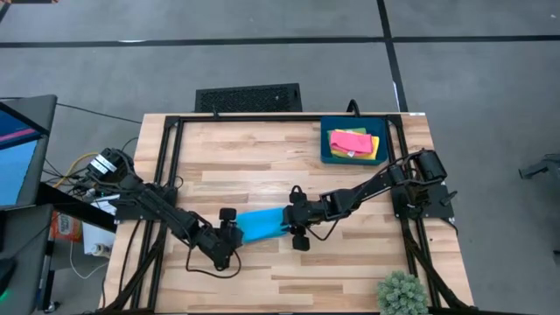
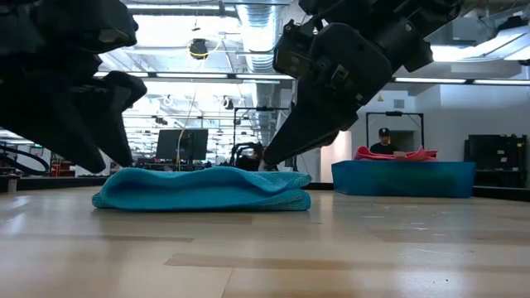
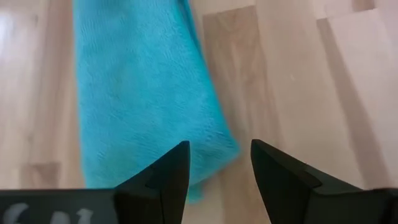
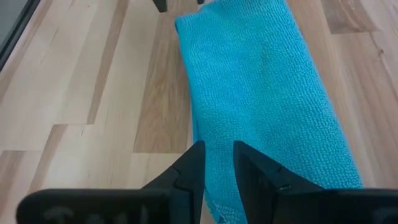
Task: Fold microfiber towels
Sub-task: Fold the light blue microfiber towel
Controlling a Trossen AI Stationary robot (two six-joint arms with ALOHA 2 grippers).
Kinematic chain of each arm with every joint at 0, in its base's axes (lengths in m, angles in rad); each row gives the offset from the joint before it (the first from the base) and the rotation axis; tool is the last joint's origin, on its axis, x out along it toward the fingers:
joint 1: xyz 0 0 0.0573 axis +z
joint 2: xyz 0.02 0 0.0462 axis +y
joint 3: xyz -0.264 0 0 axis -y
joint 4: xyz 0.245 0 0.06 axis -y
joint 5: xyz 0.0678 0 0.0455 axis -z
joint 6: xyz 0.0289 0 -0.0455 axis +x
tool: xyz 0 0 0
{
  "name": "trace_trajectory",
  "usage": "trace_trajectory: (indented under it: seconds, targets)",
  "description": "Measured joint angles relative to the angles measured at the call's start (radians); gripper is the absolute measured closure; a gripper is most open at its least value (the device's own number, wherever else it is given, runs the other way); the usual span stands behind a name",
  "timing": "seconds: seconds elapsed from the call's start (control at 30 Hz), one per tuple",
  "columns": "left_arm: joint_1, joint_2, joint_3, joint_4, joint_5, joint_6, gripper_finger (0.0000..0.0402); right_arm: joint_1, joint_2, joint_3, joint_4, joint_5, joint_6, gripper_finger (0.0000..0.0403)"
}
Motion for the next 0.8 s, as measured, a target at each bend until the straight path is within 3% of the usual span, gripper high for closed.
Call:
trace_trajectory:
  seconds: [0.47,0.8]
  targets:
    - [0.003,0.008,-0.005,0.051,0.0,0.188,0.0237,-0.007,0.0,0.0,0.0,0.0,0.016,0.0295]
    - [0.011,0.11,0.003,0.048,0.006,0.193,0.0237,-0.013,0.0,0.0,-0.008,0.0,0.025,0.0295]
